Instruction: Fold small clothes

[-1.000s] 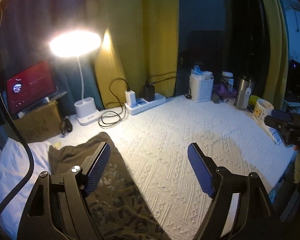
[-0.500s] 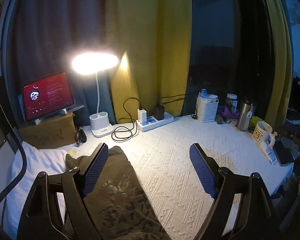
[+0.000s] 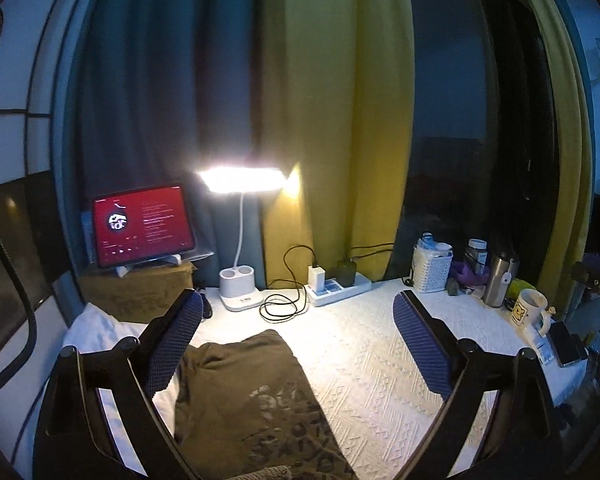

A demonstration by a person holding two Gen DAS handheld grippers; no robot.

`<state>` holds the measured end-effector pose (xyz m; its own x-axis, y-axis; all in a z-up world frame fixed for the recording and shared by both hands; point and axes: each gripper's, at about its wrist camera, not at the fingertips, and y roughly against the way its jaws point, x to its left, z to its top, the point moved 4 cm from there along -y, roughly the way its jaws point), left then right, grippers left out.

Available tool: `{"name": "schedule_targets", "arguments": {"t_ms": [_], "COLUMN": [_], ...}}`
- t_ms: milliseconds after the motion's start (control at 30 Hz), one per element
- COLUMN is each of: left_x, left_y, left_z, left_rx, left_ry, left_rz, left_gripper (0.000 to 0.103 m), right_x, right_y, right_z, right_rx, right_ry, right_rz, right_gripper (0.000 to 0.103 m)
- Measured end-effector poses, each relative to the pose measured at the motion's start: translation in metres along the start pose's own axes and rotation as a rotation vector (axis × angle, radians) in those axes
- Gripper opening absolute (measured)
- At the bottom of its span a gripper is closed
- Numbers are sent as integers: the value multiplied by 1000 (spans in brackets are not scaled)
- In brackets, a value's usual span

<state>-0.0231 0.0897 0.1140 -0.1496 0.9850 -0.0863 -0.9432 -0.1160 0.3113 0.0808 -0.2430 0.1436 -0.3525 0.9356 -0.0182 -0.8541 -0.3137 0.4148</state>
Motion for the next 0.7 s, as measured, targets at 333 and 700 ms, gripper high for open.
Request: {"name": "schedule_targets", "arguments": {"t_ms": [333,700], "left_x": [22,40], "left_y": [17,34], "left_z": [2,7], "left_rx": [-13,-43], "left_ry": [24,78], "left_rz": [53,65], "left_gripper": [96,96], "right_x": [22,48], "right_y": [25,42], "right_z": [20,37], "right_rx": [-47,-101], "right_ry": [47,77], "right_rz": [15,59], "right_gripper": [84,86]}}
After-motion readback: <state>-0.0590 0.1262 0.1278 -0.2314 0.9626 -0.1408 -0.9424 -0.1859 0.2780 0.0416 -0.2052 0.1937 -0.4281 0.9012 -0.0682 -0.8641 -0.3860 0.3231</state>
